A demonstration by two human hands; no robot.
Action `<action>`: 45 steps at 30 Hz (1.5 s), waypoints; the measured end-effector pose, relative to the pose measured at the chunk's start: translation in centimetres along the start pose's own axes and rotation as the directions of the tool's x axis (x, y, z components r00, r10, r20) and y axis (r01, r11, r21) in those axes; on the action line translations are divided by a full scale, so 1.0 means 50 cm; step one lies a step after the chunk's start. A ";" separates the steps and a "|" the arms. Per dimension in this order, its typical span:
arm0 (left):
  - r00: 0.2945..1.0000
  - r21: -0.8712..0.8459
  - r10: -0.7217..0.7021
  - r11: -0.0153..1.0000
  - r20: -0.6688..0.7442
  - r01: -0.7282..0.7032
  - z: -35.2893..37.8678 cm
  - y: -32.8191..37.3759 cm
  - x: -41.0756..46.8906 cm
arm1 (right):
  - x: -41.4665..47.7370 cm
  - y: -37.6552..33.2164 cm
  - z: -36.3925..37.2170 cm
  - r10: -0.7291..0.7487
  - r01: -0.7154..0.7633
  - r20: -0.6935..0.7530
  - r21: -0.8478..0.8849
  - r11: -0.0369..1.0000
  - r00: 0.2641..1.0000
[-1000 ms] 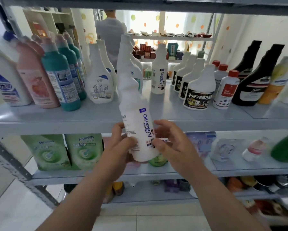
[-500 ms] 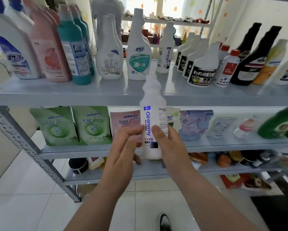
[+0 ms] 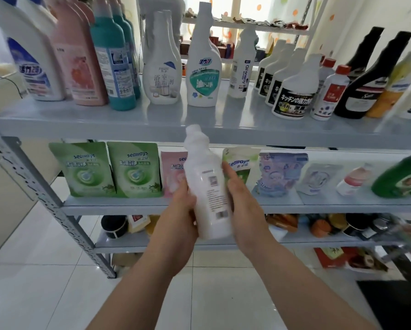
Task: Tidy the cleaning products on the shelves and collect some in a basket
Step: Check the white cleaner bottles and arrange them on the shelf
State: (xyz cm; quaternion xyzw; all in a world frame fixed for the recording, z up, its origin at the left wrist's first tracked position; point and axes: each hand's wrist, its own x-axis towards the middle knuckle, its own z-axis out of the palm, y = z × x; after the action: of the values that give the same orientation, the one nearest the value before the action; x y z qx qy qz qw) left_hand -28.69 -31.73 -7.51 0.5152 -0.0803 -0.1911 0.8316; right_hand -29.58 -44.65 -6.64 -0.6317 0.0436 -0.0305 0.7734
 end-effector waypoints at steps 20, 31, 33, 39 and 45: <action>0.933 -0.190 -0.346 0.927 -0.097 0.324 0.191 -0.103 0.112 | 0.086 -0.010 -0.277 0.366 -0.351 0.047 0.417 0.839 0.930; 0.950 0.704 0.252 0.708 -0.185 -0.051 0.196 -0.171 0.154 | 0.140 -0.043 -0.324 0.055 -0.032 0.102 -0.215 0.976 0.993; 0.957 0.701 0.243 0.710 -0.156 -0.067 0.184 -0.174 0.169 | 0.143 -0.042 -0.326 0.001 0.020 0.136 -0.150 0.989 0.991; 0.955 0.755 0.286 0.643 -0.078 -0.130 0.159 -0.153 0.191 | 0.125 -0.036 -0.332 -0.119 0.223 0.319 -0.315 0.923 0.940; 0.831 0.977 0.551 0.206 -0.071 -0.053 0.099 -0.157 0.179 | 0.141 -0.100 -0.345 -0.336 0.380 0.189 -0.587 0.715 0.923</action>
State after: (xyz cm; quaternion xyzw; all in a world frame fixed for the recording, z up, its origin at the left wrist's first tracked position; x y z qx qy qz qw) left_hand -23.98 -42.54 -12.80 0.9053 -0.1047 0.1804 0.3699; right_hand -24.37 -63.17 -5.37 -0.8449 -0.0986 -0.1419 0.5063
